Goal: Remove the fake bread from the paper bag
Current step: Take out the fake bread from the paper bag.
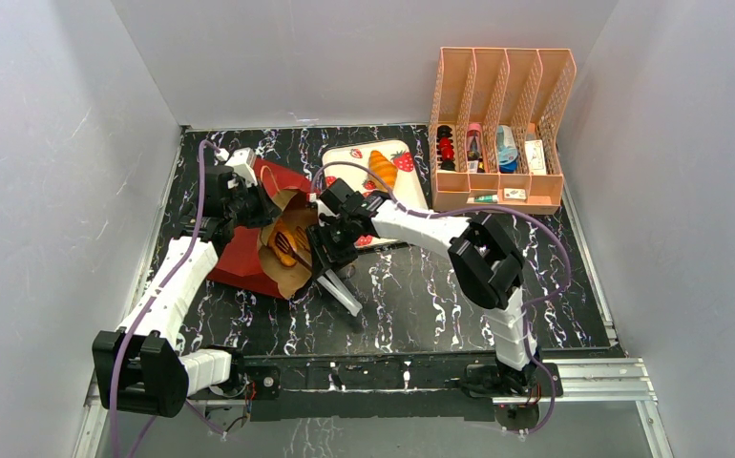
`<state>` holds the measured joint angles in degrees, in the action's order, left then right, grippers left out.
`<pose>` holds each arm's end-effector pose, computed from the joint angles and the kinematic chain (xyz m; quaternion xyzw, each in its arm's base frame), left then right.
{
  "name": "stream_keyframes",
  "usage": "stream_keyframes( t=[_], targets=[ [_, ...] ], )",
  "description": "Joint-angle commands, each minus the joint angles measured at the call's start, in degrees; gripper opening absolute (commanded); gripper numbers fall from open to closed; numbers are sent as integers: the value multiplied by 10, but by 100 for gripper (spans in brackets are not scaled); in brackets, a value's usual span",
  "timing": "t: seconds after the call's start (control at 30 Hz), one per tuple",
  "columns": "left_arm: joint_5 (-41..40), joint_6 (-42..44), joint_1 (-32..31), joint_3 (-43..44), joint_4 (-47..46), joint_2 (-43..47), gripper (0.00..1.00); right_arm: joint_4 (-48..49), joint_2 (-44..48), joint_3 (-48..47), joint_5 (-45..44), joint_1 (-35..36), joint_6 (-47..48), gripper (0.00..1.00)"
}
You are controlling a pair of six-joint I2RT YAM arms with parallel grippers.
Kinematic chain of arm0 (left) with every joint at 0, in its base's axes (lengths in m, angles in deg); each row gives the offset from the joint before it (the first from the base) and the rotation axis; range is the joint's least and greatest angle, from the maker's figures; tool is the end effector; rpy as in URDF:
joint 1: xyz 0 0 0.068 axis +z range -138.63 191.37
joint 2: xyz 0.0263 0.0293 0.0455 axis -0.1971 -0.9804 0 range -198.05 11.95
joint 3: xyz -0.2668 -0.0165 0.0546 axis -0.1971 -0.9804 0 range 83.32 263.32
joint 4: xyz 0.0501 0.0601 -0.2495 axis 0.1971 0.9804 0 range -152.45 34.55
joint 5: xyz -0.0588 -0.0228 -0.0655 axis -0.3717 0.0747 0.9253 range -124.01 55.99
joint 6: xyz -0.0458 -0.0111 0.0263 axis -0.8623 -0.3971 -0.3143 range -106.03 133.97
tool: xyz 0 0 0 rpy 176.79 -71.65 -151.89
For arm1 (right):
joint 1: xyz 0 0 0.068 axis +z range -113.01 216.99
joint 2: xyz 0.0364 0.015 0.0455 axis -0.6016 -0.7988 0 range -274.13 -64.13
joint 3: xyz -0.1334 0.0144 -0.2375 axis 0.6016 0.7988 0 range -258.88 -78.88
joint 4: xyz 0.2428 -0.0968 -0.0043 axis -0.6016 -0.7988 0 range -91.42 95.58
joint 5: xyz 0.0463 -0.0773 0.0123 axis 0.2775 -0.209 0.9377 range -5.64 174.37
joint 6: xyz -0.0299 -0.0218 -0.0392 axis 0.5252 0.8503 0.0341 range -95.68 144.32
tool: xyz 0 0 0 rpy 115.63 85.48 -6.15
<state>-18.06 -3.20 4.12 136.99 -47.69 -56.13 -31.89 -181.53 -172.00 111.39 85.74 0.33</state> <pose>0.2648 -0.0435 0.3027 -0.0039 0.8569 -0.2229 0.4647 0.2777 0.3412 0.2088 -0.2579 0.9088 0.3231 0.0567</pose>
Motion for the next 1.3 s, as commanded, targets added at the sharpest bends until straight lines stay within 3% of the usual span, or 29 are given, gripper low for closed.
stream_keyframes(
  t=[0.0,0.33,0.67,1.13,1.2,1.27],
  targets=[
    [16,-10,0,19,-6,9,0,16,-7,-29,7,6,15,48],
    [18,-9,0,22,3,10,0,-10,-29,-40,-18,17,27,55],
    [18,-16,0,16,-2,16,0,-31,-57,-82,-23,36,33,56],
    [19,-15,-1,11,1,19,0,-4,18,-18,-229,105,110,61],
    [21,-15,-1,10,-1,18,0,9,32,2,-245,109,113,65],
    [23,-16,-1,10,-3,16,0,21,43,22,-262,113,117,86]
  ],
)
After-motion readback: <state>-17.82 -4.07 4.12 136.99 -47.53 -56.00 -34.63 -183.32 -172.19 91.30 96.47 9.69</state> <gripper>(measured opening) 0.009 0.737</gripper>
